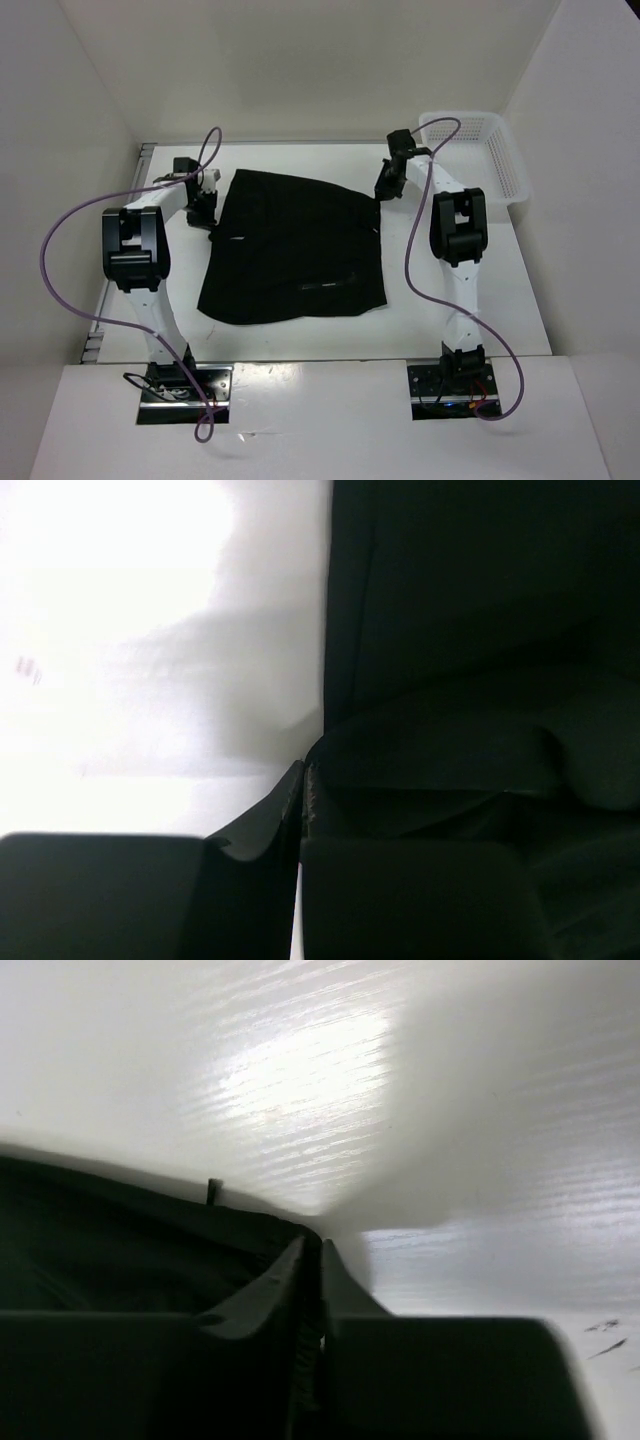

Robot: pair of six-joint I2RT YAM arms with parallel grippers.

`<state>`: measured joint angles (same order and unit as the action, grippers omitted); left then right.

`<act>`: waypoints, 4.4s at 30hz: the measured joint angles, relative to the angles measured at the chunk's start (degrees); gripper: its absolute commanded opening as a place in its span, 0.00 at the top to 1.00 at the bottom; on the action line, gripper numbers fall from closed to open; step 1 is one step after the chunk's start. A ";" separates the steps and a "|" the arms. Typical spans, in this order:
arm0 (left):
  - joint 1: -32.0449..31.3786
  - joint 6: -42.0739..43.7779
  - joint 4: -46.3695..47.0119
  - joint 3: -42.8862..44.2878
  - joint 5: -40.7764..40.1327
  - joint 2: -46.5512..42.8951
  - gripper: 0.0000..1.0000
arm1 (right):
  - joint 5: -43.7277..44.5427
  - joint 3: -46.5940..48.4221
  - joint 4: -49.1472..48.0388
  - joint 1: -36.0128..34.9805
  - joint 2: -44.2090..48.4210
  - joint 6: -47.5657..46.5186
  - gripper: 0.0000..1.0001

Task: Fold and stack the shorts
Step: Fold the shorts

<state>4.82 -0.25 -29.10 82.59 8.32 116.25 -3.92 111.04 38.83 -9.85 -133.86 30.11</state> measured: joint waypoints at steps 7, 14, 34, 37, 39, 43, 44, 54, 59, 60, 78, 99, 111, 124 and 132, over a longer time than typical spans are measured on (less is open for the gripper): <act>0.70 0.13 -2.16 -6.38 -8.37 -5.16 0.59 | -1.16 0.07 -0.09 0.37 -0.79 0.00 1.00; 0.94 0.07 -5.66 0.85 -5.20 -4.72 0.34 | -3.37 1.40 -0.24 -0.68 -0.79 -3.50 1.00; -2.14 0.07 1.03 34.16 -2.03 22.01 0.27 | -5.77 2.64 -0.50 -4.26 -0.74 -8.22 1.00; -2.14 0.07 0.83 35.71 -2.89 22.27 0.23 | -5.77 2.64 -0.48 -4.26 -0.68 -8.57 1.00; -2.14 0.09 0.94 36.72 -3.67 22.45 0.22 | -5.77 2.64 -0.50 -4.26 -0.59 -8.61 1.00; -2.14 0.04 1.46 37.35 -5.27 23.15 0.21 | -5.70 2.64 -0.50 -4.26 -0.44 -8.81 1.00; -2.14 0.04 1.68 37.57 -5.53 23.54 0.21 | -5.68 2.64 -0.48 -4.26 -0.42 -8.87 1.00; -2.54 0.11 2.56 40.17 -4.76 26.53 0.78 | -5.51 2.64 -0.48 -4.26 -0.22 -9.55 1.00; -2.73 0.07 1.99 41.62 -2.25 27.21 1.00 | -5.70 3.04 -0.33 -4.26 -0.22 -9.84 1.00; -2.75 0.07 1.84 41.90 -1.95 27.32 1.00 | -5.95 3.45 -0.22 -4.26 -0.22 -9.75 1.00; -2.58 0.07 -0.83 47.58 -0.37 11.89 1.00 | -10.91 13.00 -5.51 0.74 2.95 -7.45 1.00; -10.40 0.07 -12.41 -5.99 -4.11 -26.32 1.00 | -12.15 -36.44 -19.58 0.68 35.54 -8.52 1.00; -12.48 0.04 -16.57 -20.24 -4.61 -42.12 1.00 | -8.04 -57.24 -17.25 0.66 62.10 1.55 1.00; -14.19 0.02 -17.40 -26.95 -6.75 -53.24 0.99 | -9.51 -64.76 -5.64 0.46 76.37 12.70 1.00; -14.93 0.04 -16.92 -38.95 -7.74 -53.94 0.91 | -10.12 -72.13 7.37 -5.55 89.66 24.28 0.64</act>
<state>-10.11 -0.21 -46.02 43.64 0.58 62.30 -14.04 38.92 46.19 -15.40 -44.21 54.39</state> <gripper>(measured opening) 0.044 0.345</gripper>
